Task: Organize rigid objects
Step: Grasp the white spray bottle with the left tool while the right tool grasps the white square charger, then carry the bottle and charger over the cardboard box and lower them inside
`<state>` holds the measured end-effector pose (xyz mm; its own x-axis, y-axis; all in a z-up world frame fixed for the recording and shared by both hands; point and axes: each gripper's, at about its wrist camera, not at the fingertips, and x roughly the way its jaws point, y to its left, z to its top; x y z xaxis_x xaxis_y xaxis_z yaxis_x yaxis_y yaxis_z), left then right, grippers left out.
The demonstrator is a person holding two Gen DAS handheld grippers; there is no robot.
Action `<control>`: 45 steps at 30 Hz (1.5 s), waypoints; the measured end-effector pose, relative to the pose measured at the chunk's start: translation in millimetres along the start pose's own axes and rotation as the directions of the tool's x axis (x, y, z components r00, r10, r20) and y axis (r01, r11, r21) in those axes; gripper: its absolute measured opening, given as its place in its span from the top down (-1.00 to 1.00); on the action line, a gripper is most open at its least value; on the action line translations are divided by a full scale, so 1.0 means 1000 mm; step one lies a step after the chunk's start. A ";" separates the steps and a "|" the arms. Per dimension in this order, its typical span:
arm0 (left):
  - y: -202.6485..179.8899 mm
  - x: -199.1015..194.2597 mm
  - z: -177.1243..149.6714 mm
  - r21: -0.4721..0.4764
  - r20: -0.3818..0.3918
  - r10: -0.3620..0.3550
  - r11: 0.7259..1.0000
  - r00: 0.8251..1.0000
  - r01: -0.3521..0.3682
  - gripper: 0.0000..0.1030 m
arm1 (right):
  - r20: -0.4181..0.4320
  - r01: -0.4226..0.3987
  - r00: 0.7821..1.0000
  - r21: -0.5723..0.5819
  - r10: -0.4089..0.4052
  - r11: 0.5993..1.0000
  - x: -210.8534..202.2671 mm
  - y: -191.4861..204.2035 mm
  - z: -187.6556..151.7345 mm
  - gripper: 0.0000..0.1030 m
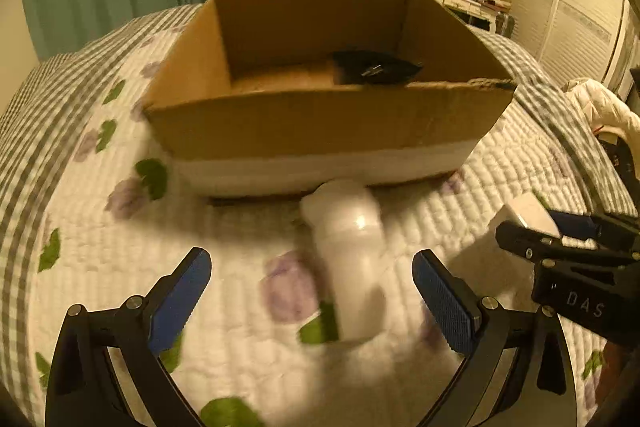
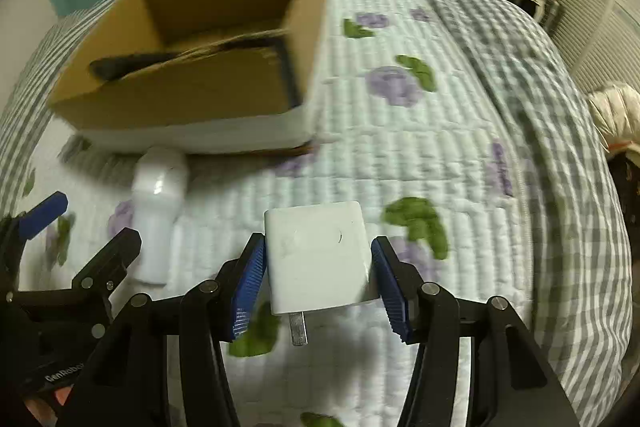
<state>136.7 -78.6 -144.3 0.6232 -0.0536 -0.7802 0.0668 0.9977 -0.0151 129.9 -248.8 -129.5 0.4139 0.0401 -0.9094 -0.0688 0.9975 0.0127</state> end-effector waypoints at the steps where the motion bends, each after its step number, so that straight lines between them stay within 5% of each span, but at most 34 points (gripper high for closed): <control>1: -0.003 0.004 0.003 -0.003 -0.004 -0.011 1.000 1.000 0.011 -0.95 | -0.001 0.001 1.000 0.013 -0.001 1.000 0.001 -0.005 0.001 -0.04; 6: -0.015 0.024 0.011 0.013 -0.041 -0.018 1.000 0.999 0.019 -0.77 | -0.007 -0.002 1.000 0.044 0.002 0.999 0.012 -0.013 0.009 -0.04; 15: -0.019 0.045 0.008 0.034 -0.093 -0.044 0.998 0.995 0.047 0.10 | -0.002 -0.015 1.000 0.055 0.015 0.998 0.022 -0.019 0.013 -0.03; 25: -0.008 0.022 0.006 0.032 -0.062 -0.075 0.997 0.995 0.077 0.12 | 0.003 -0.013 1.000 0.035 0.013 0.999 0.018 -0.017 0.012 -0.03; 45: 0.017 -0.085 0.044 0.021 0.076 -0.094 0.996 0.993 0.092 0.12 | 0.122 0.046 0.992 -0.101 -0.034 0.994 -0.076 0.032 0.010 -0.02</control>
<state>119.2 -58.5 -51.3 0.6714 -0.1498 -0.7258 0.1401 0.9874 -0.0742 105.4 -219.4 -55.4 0.5240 0.0134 -0.8516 -0.1409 0.9875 -0.0712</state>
